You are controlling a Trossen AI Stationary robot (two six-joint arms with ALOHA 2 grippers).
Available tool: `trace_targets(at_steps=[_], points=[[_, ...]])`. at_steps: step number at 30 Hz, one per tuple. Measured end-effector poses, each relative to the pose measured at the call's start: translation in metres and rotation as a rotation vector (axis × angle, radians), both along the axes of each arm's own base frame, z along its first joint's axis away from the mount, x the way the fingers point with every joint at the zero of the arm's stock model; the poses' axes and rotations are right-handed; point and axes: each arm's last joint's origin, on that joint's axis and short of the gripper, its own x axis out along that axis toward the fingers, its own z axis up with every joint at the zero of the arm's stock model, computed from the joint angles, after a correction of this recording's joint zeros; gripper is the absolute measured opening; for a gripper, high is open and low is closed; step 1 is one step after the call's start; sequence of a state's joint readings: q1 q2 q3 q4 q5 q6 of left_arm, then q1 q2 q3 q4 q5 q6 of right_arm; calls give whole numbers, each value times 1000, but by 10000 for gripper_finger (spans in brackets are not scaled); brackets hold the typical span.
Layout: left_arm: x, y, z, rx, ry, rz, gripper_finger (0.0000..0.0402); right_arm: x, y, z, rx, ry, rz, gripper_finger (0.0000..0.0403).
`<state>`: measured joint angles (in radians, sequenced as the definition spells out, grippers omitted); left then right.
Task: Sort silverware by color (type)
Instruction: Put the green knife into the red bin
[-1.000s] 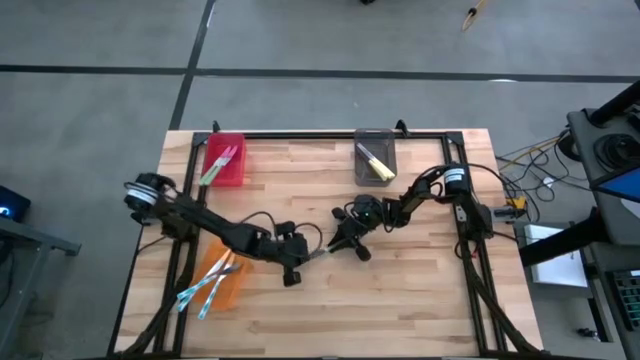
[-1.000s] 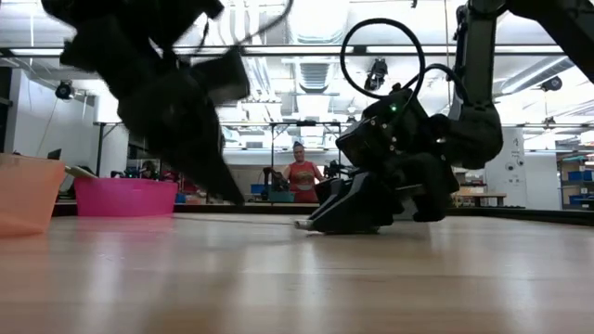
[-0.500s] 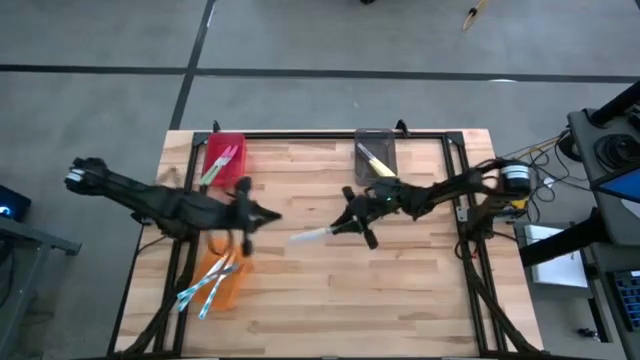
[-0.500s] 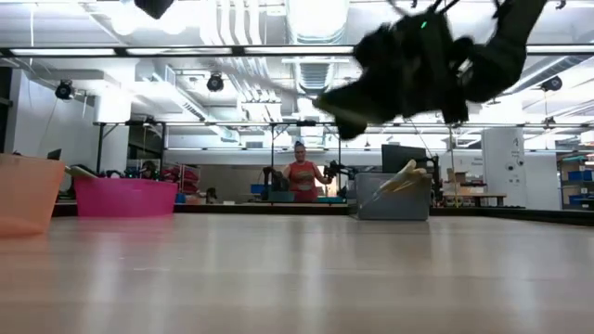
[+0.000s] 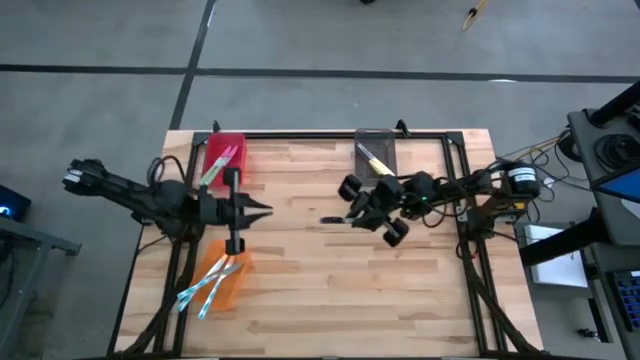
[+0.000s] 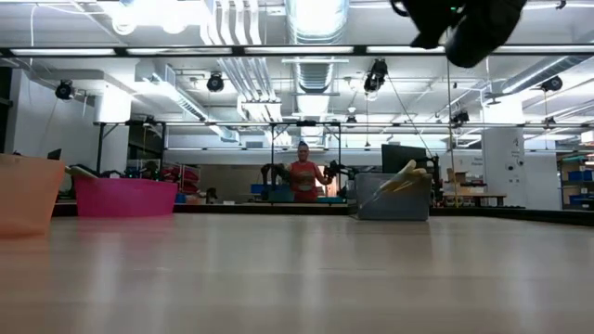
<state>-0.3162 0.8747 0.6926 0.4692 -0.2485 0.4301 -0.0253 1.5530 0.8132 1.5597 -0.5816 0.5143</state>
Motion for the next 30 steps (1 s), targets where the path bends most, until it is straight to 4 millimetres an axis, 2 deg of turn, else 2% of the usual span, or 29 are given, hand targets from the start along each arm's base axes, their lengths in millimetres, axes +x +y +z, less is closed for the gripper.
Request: trace_targets(at_steps=[7,11,16,19,23,26,30], points=[[33,-12,4,25,-104,-115,115,28,11,13,105,32,110,45],[52,-18,6,41,-98,-121,167,49,10,4,161,105,142,45],[70,-25,9,59,-79,-140,195,68,10,4,193,105,186,45],[74,-26,13,59,-94,-141,192,77,10,0,194,128,211,45],[76,-27,11,61,-87,-143,167,81,11,3,185,116,235,45],[75,-27,13,58,-98,-143,133,82,11,2,181,121,236,45],[74,-27,13,58,-97,-144,69,82,11,2,178,117,234,45]])
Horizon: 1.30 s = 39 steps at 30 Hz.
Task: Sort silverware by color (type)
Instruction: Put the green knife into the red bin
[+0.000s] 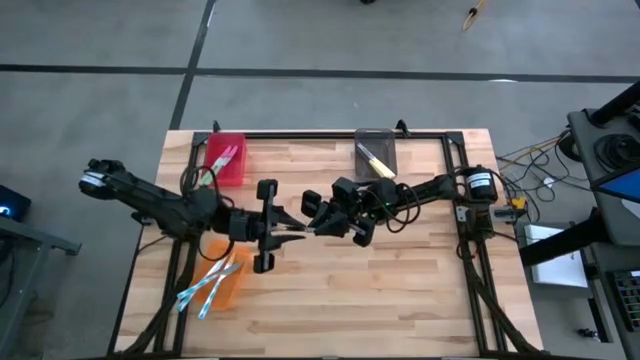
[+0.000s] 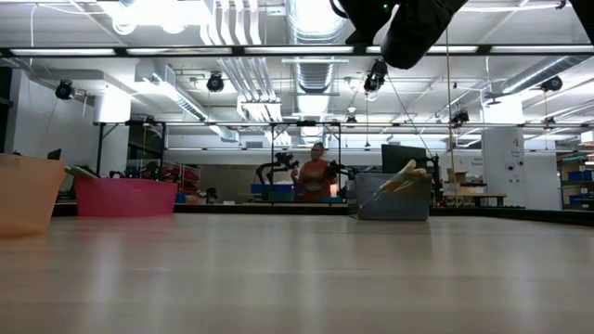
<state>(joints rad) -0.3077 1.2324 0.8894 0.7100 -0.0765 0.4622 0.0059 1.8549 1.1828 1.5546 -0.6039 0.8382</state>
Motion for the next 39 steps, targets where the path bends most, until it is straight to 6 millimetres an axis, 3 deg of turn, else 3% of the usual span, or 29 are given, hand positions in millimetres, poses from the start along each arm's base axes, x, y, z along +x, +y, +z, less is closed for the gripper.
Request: trace_targets(at_steps=[3,6,16,19,23,28,32,39], points=[[0,0,0,-3,0,-2,20,0,0,0,-1,2,0,45],[1,-1,-2,-1,13,-22,9,0,1,0,-4,5,5,45],[13,2,-15,0,78,-6,140,2,-1,1,5,-5,-36,45],[14,2,-16,18,82,3,151,2,-1,1,8,-5,-42,45],[14,3,-16,16,81,14,117,2,-2,1,6,-3,-40,45],[14,5,-15,8,76,18,26,2,-1,0,3,0,-34,45],[14,5,-15,-4,80,10,20,3,-1,-1,1,18,-28,50],[2,9,-6,-89,100,31,19,4,-7,-1,10,36,-38,174]])
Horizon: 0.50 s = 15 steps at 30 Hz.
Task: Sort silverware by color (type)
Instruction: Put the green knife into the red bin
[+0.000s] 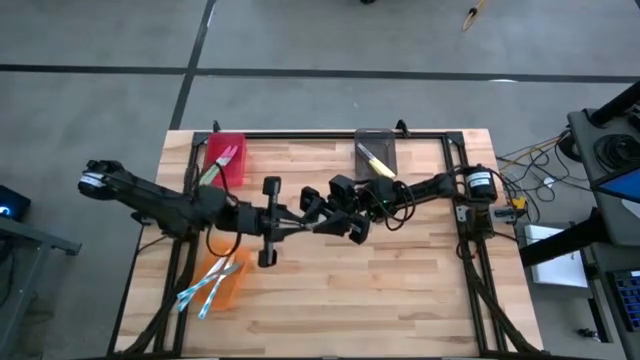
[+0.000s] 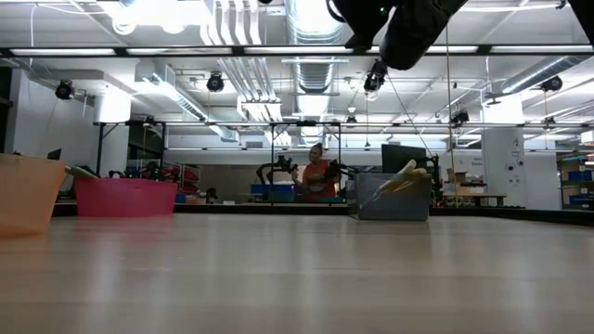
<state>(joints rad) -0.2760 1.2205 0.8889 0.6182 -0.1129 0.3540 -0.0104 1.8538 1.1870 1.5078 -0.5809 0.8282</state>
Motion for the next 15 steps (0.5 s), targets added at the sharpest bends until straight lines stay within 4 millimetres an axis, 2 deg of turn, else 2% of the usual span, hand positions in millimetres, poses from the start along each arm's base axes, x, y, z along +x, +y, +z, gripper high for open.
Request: trace_targets(at_steps=[4,7,9,11,12,14,15], points=[[-21,11,12,-49,68,147,18,-1,-11,1,10,45,42,210],[-41,25,32,-116,242,351,17,1,-28,-1,40,143,58,216],[-50,36,44,-219,361,486,17,4,-38,-10,41,239,52,218],[-62,55,46,-243,529,728,17,4,-41,-14,-43,301,93,218],[-68,62,46,-260,627,800,17,1,-41,-7,-71,330,92,218],[-71,76,56,-349,676,967,17,-1,-42,-2,-137,329,85,218],[-76,81,54,-358,752,1036,17,-2,-45,-3,-145,341,63,218]])
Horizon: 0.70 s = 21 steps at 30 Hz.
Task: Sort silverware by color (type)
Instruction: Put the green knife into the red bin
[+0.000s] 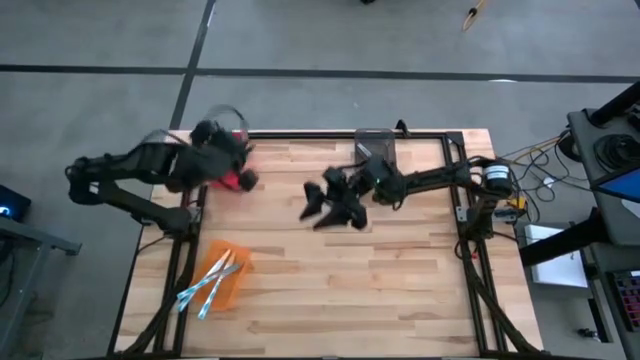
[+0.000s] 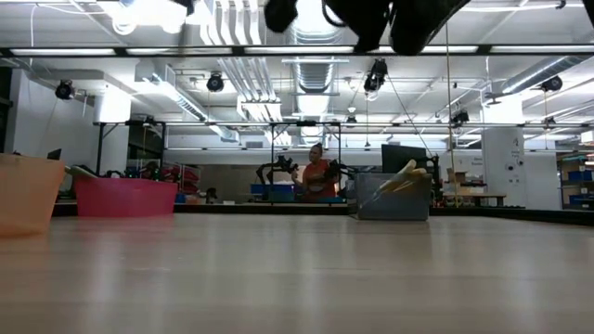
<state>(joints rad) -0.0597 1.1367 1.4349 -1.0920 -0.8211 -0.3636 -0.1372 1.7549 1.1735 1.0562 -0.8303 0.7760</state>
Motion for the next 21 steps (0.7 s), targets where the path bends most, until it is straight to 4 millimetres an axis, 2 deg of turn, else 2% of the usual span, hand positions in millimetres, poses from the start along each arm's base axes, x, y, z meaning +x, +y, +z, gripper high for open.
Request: trace_targets(at_steps=[1,4,8,13,17,21], points=[[-4,4,-5,-22,105,49,17,-1,-3,-2,-9,10,-25,218],[-6,18,-2,-61,191,184,17,-2,-4,-16,-33,97,-37,218],[-6,34,2,-114,245,258,17,-20,3,-1,-78,35,-3,219],[0,59,-14,-223,386,342,17,-41,4,-9,-108,101,-26,219],[10,83,-30,-323,474,369,17,-67,8,5,-165,47,-41,219],[17,107,-45,-377,545,427,17,-89,10,4,-205,73,-97,219]])
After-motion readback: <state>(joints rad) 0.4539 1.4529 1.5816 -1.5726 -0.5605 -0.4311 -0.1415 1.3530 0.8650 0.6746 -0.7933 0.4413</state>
